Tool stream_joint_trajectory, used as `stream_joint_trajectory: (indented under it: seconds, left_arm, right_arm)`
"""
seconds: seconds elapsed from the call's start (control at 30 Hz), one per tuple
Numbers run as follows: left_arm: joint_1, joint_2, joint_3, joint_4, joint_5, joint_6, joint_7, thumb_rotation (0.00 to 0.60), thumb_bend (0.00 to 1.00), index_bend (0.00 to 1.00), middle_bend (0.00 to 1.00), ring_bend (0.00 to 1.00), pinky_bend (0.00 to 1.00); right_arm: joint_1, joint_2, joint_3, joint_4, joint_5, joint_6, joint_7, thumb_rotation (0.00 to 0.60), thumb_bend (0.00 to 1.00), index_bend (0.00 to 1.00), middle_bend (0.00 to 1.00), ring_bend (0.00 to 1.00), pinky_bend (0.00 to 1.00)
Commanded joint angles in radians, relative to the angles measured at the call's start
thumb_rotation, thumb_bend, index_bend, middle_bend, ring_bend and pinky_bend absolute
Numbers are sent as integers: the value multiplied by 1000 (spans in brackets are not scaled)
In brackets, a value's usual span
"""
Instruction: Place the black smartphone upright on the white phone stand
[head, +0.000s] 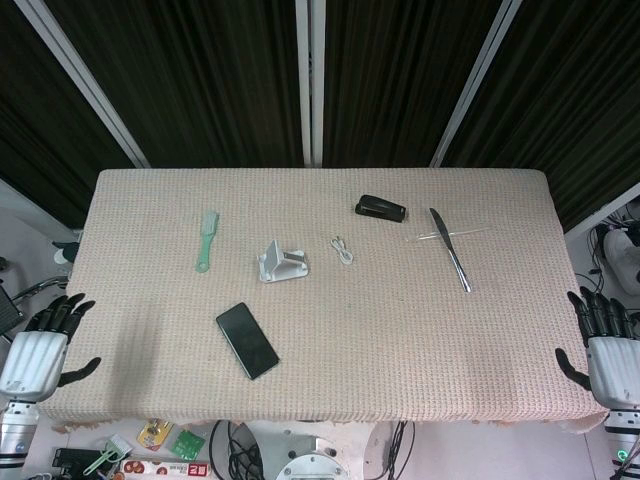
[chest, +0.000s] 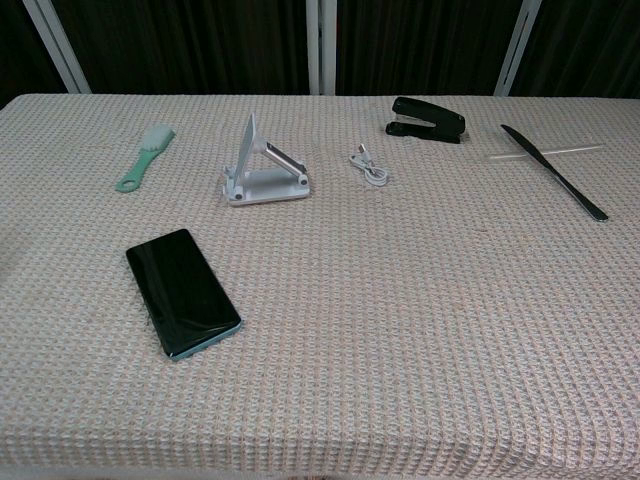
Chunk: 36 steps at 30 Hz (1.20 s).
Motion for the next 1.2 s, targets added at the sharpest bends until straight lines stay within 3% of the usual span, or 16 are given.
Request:
stream_joint_trajectory:
  seconds: [0.03,0.23,0.43,0.57,0.7,0.97,1.2]
  left_arm:
    - [-2,-1,-1,0,2,-1,-1,556,148,147,119,93,236]
    - [-9,-13,0,8,13,-4,-18,556,148,140,119,94,236]
    - [-30,-13,13,11,66,-15,-23,598,156,135,119,97,242]
    - [-82,8,37,-18,110,-102,39,600,161,133,114,130,307]
    - [-164,12,44,-42,196,-186,106,600,162,130,111,130,311]
    - [-336,-59,37,-52,328,-357,185,600,162,121,112,130,306]
    - [-464,-139,18,-42,312,-544,237,600,163,113,112,128,308]
  right_arm:
    - [1,-2,0,3,0,-5,0,600,225,0,0,0,0]
    - [-3,2,1,0,-4,3,-1,600,225,0,0,0,0]
    - [-9,9,5,-6,-3,15,6,600,225,0,0,0,0]
    - [-8,11,9,-5,-2,17,2,600,225,0,0,0,0]
    - [-6,18,8,-2,-9,15,-9,600,226,0,0,0,0]
    - [-21,30,0,-13,-34,47,-7,600,226,0,0,0,0]
    - [-39,31,-9,-10,-39,62,9,600,225,0,0,0,0]
